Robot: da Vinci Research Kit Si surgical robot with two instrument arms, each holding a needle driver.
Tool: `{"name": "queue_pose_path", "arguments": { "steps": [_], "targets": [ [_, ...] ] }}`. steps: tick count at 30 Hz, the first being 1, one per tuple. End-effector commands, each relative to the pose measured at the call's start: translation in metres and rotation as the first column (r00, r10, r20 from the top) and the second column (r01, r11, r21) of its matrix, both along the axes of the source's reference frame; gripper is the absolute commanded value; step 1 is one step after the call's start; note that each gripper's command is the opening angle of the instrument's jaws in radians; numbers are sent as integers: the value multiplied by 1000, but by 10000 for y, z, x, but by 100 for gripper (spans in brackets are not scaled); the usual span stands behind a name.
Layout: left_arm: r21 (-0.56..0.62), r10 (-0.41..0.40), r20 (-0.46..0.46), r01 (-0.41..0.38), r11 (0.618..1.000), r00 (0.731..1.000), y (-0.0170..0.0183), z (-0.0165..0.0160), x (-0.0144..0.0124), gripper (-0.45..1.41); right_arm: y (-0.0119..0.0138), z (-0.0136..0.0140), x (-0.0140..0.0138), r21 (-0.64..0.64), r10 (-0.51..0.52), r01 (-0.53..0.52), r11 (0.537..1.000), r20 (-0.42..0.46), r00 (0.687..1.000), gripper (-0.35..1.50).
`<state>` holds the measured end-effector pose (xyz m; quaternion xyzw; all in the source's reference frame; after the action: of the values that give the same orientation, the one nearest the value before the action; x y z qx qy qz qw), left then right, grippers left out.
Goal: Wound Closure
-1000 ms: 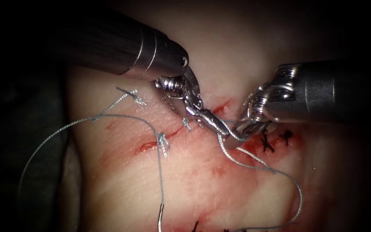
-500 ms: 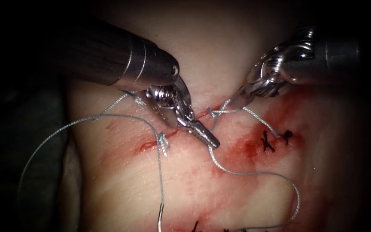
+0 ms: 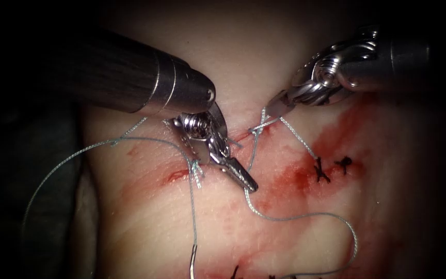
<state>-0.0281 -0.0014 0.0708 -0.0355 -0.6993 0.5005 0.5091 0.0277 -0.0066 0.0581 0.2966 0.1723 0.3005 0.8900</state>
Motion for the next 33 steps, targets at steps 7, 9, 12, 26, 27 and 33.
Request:
{"name": "queue_pose_path", "arguments": {
  "steps": [7,9,12,26,27,33],
  "targets": [
    [0,10,5,-10,1000,1000,-3,4,-5,-45,13,8,16,-58,-30,27,998,-44,999,-35],
    [-1,12,6,-12,1000,1000,-4,4,-5,-45,16,10,19,-65,-20,17,998,-48,999,-35],
    [0,18,8,-18,1000,1000,-7,3,-5,-45,22,14,20,-90,-15,10,996,-49,999,-35],
    [-1,35,14,-35,999,999,-14,0,-5,-45,20,28,33,-348,-407,333,876,-168,898,-35],
    [0,40,15,-40,999,999,-16,-1,-5,-45,22,30,34,-366,-423,343,865,-164,891,-35],
    [29,72,-6,-72,997,997,-31,-2,-7,-45,45,41,41,-550,-647,492,674,-118,754,-35]
  ]
}}
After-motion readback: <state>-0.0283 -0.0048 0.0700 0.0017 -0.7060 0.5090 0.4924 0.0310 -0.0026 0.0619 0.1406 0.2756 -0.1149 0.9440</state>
